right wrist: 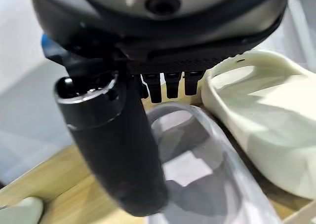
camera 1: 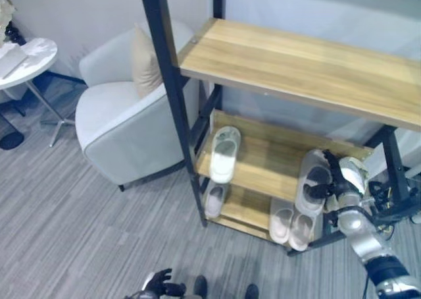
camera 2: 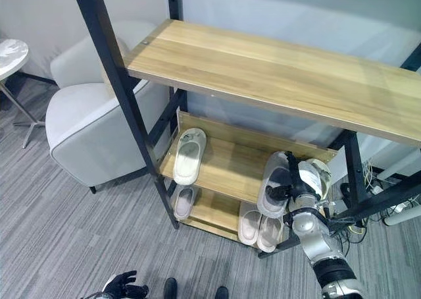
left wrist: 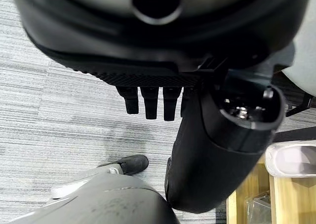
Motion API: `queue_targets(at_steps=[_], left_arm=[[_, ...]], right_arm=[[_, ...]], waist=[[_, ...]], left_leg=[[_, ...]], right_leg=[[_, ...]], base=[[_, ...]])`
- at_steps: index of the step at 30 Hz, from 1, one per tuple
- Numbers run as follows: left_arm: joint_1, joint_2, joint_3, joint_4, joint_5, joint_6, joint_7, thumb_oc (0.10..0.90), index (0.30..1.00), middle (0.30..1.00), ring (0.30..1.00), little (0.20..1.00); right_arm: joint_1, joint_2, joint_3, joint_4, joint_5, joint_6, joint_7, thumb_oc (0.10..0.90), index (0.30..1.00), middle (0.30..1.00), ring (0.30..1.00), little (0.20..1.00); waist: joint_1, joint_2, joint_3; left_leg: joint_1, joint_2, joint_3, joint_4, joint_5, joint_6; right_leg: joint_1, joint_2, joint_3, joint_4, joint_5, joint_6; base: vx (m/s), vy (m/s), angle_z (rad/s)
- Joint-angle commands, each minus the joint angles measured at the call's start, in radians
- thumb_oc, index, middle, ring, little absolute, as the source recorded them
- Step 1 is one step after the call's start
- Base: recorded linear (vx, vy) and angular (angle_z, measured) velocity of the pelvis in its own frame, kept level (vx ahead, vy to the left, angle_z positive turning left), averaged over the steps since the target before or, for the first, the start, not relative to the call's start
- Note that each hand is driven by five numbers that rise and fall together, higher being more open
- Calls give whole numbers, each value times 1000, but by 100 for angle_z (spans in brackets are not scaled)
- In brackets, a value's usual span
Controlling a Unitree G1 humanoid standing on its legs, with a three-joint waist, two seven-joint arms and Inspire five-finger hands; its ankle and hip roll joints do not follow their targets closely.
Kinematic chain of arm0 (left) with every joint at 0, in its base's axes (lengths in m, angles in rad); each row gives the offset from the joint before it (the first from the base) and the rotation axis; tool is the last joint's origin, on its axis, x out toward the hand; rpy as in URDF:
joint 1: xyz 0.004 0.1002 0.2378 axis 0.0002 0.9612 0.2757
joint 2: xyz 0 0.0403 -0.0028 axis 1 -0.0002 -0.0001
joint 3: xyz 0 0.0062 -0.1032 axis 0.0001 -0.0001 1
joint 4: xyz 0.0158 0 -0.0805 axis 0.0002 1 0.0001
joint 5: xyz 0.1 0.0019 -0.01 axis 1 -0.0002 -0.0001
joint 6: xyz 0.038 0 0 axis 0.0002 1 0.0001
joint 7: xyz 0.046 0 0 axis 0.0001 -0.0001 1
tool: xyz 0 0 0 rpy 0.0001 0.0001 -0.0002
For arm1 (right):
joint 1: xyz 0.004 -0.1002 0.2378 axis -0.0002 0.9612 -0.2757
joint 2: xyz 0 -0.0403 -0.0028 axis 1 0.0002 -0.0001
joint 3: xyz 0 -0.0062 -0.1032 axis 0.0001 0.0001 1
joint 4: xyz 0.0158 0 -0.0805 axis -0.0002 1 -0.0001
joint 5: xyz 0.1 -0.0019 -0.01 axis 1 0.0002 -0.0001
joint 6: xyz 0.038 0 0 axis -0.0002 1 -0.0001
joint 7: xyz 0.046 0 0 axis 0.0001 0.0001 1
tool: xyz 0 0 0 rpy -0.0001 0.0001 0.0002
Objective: Arrange the slippers neatly on the shoe rack.
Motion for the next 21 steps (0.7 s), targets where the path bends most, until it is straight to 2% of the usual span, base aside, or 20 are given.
queue_targets(at_steps=[1, 7, 9, 10, 11, 12, 15, 16, 21], left_arm=[[16, 13, -83, 138, 8, 24, 12, 800, 900, 900, 900, 900], [15, 11, -97, 141, 1, 24, 10, 800, 900, 900, 900, 900], [15, 12, -101, 142, 2, 25, 10, 800, 900, 900, 900, 900], [15, 11, -104, 141, 0, 24, 7, 800, 900, 900, 900, 900], [15, 11, -103, 141, 0, 24, 7, 800, 900, 900, 900, 900], [13, 12, -106, 138, -2, 24, 3, 800, 900, 900, 900, 900], [9, 11, -105, 133, -6, 26, -5, 800, 900, 900, 900, 900], [9, 11, -105, 133, -6, 26, -5, 800, 900, 900, 900, 900], [5, 13, -97, 132, 5, 29, -12, 800, 900, 900, 900, 900]], right_arm=[[-163, -65, -54, -8, 12, -32, -76, 800, 900, 900, 900, 900], [-229, -75, 1, 53, 39, -31, -52, 800, 900, 900, 900, 900], [-239, -80, 17, 61, 42, -29, -37, 620, 629, 629, 629, 629], [-245, -86, 36, 67, 32, -23, -17, 507, 460, 460, 460, 460], [-245, -86, 36, 67, 32, -23, -17, 507, 460, 460, 460, 460], [-251, -88, 53, 92, 25, -11, 5, 441, 361, 361, 361, 361], [-248, -96, 63, 96, -1, 4, 27, 425, 338, 338, 338, 338], [-249, -95, 63, 96, -2, 4, 27, 400, 300, 300, 300, 300], [-226, -94, 56, 86, -52, 15, 32, 400, 300, 300, 300, 300]], waist=[[34, -6, 1], [34, -3, 1], [34, -4, 1], [34, -6, 1], [34, -6, 1], [33, -9, 1], [31, -11, 3], [31, -11, 3], [28, -10, 9]], left_leg=[[54, 27, 66, -3, -118, -31], [51, 27, 70, -3, -116, -30], [51, 27, 71, -3, -116, -30], [51, 27, 72, -3, -116, -31], [51, 27, 72, -3, -116, -31], [51, 27, 73, -3, -116, -31], [51, 27, 74, -3, -116, -30], [51, 27, 74, -3, -116, -30], [52, 26, 77, -3, -119, -29]], right_leg=[[59, -25, -10, 7, -102, 51], [54, -28, -6, 7, -98, 53], [53, -28, -6, 7, -97, 53], [52, -28, -5, 7, -97, 53], [52, -28, -5, 7, -97, 53], [52, -28, -4, 7, -97, 53], [50, -28, -3, 7, -96, 53], [50, -28, -3, 7, -96, 53], [49, -30, -2, 7, -95, 54]], base=[[0, 0, 0], [-6, 13, -3], [-7, 19, -4], [0, 0, 0], [0, 0, 0], [0, 0, 0], [0, 0, 0], [0, 0, 0], [0, 0, 0]])
